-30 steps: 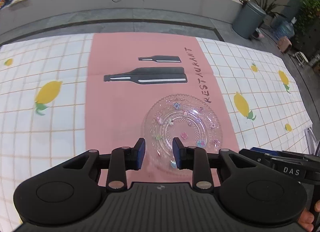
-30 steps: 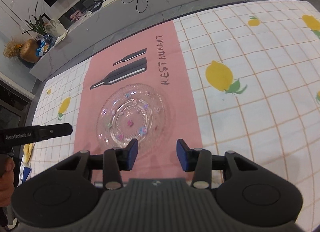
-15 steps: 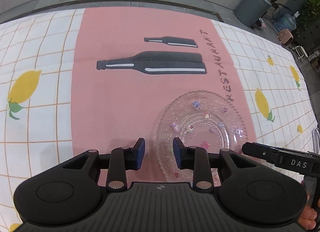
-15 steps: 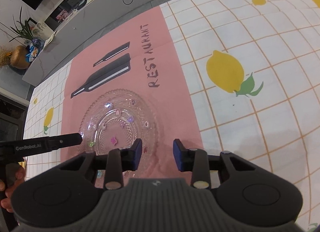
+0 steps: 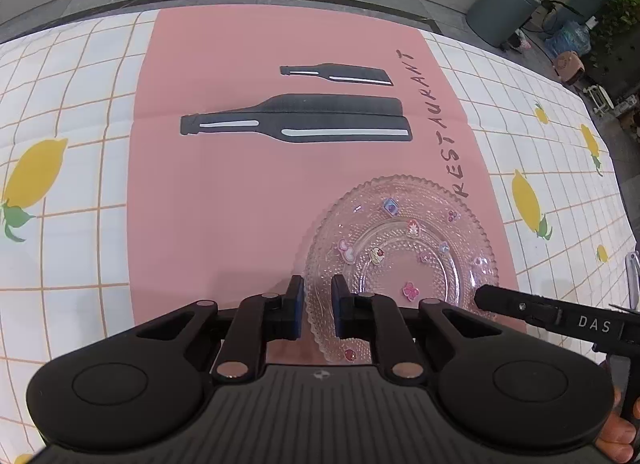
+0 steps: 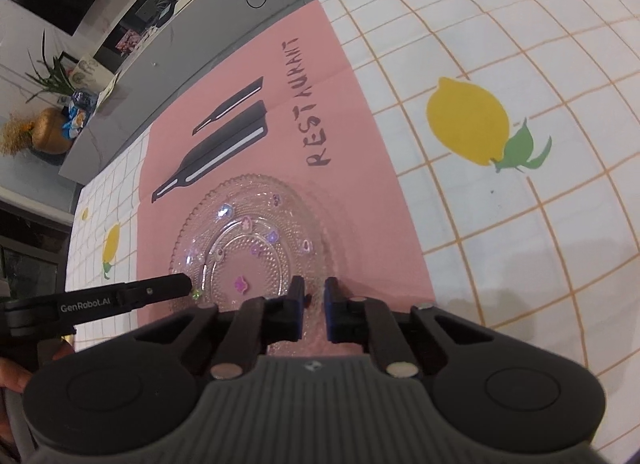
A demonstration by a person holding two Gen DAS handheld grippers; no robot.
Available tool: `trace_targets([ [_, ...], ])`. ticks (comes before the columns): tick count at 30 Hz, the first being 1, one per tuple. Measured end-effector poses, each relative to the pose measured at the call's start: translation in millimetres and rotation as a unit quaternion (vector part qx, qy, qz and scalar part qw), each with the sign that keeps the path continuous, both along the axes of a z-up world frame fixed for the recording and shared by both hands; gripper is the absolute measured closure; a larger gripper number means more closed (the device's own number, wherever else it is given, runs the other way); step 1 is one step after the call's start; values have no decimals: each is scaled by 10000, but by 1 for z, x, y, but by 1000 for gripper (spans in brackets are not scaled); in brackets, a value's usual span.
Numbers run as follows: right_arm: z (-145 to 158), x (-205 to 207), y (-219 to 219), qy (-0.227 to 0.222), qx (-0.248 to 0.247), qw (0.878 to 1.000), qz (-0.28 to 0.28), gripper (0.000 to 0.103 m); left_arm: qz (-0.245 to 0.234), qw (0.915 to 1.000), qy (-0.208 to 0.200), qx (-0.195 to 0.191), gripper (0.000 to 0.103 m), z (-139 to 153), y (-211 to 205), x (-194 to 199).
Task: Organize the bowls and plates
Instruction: 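Move both tools to the remaining flowered glass plate and close on its rim, then lift the flowered glass plate with both tools and lower it onto the Fruity plate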
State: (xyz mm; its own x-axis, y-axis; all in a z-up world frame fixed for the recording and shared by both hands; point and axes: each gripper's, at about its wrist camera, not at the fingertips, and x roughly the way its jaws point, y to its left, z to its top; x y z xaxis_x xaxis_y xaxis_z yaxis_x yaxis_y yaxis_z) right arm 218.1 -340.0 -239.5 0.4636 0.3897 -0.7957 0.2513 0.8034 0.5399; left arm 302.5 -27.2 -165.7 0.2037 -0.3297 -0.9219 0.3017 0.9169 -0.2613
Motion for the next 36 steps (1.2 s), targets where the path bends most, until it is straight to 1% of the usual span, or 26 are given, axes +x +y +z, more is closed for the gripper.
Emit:
trace_targets([
  [3, -1, -1, -2, 64, 112, 9999, -19, 96, -33, 10000, -30, 34, 90, 2, 0, -1],
  [9, 9, -7, 1, -25, 106, 9999, 50, 96, -25, 9999, -112, -37, 91, 12, 6, -8],
  [13, 21, -14, 3, -142, 160, 9997, 87, 96, 32, 9996, -232, -151, 91, 30, 13, -15],
  [18, 45, -28, 6, -367, 145, 9991, 154, 96, 56, 9989, -415, -187, 91, 61, 15, -33],
  [22, 69, -47, 2, -616, 126, 9978, 223, 96, 160, 9975, -616, -296, 91, 90, 13, -56],
  [24, 82, -59, -2, -742, 120, 9968, 254, 96, 147, 9964, -774, -312, 91, 105, 8, -72],
  [28, 104, -86, -14, -905, 56, 9955, 268, 95, 163, 9946, -921, -447, 91, 129, -3, -104],
  [32, 122, -114, -31, -1024, 17, 9945, 235, 95, 207, 9923, -1035, -651, 91, 147, -14, -135],
  [36, 137, -144, -50, -1182, -31, 9928, 179, 94, 295, 9893, -1136, -863, 91, 158, -25, -167],
])
